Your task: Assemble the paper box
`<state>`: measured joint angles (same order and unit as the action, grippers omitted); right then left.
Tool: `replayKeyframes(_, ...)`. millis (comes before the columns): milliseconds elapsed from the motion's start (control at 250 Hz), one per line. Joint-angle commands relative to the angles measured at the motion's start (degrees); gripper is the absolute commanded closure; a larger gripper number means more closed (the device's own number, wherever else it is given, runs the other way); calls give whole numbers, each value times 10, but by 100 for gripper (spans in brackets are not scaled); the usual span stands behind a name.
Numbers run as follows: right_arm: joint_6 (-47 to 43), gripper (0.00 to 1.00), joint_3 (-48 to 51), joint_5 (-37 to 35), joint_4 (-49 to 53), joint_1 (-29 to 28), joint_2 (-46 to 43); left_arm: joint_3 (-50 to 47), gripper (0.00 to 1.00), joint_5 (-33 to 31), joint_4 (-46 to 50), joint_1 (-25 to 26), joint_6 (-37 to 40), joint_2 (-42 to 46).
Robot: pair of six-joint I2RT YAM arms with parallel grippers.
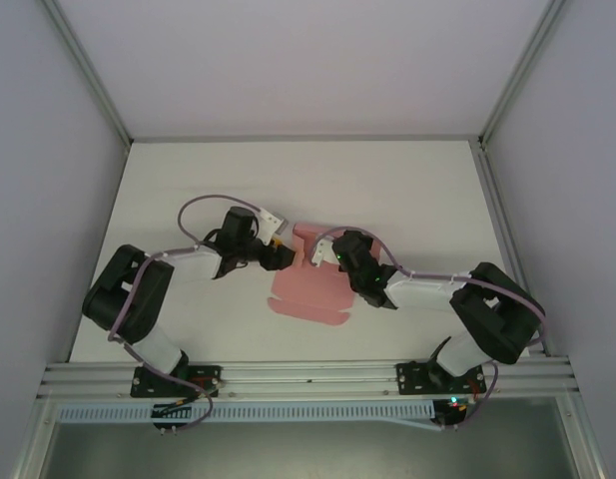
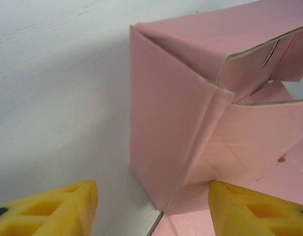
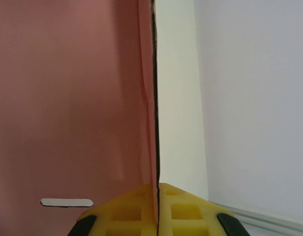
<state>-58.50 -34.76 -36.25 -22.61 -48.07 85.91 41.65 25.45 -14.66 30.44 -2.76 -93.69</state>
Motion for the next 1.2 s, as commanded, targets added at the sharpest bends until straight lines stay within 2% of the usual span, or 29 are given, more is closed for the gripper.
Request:
replayKeyframes(0,-5,100,6,-1,8,-11,-12,16,37,16,-18,8,2,1)
replayKeyframes(236,3,100,4,5,26,-26,-22,27,36,-61,-43,11,-22,-24)
replayKeyframes(323,8,100,4,5,38,-32,-21,33,39,-78,-58,14,-32,-34)
replayKeyframes(415,15,100,3,10,46,-33,-19,36,36,-115,-77,17,-41,-42)
replayKeyframes(491,19,100,2,15,54,-33,-19,36,37,-138,-88,19,-43,-42)
replayKeyframes(611,20,100,-2,14,57,-33,-11,29,47,-144,-115,22,-43,-43)
replayKeyframes(667,21,100,-5,13,60,-33,-7,32,48,-159,-114,28,-42,-45)
replayKeyframes(803,27,100,-6,11,60,-33,-6,29,51,-283,-115,52,-42,-54)
replayKeyframes(902,33,100,-6,14,68,-32,-9,29,67,-337,-110,53,-66,-68)
replayKeyframes(1030,42,100,-5,11,84,-31,-10,25,79,-377,-110,53,-85,-86)
replayKeyframes(1198,53,100,-7,0,114,-27,-17,20,82,-473,-98,53,-113,-96)
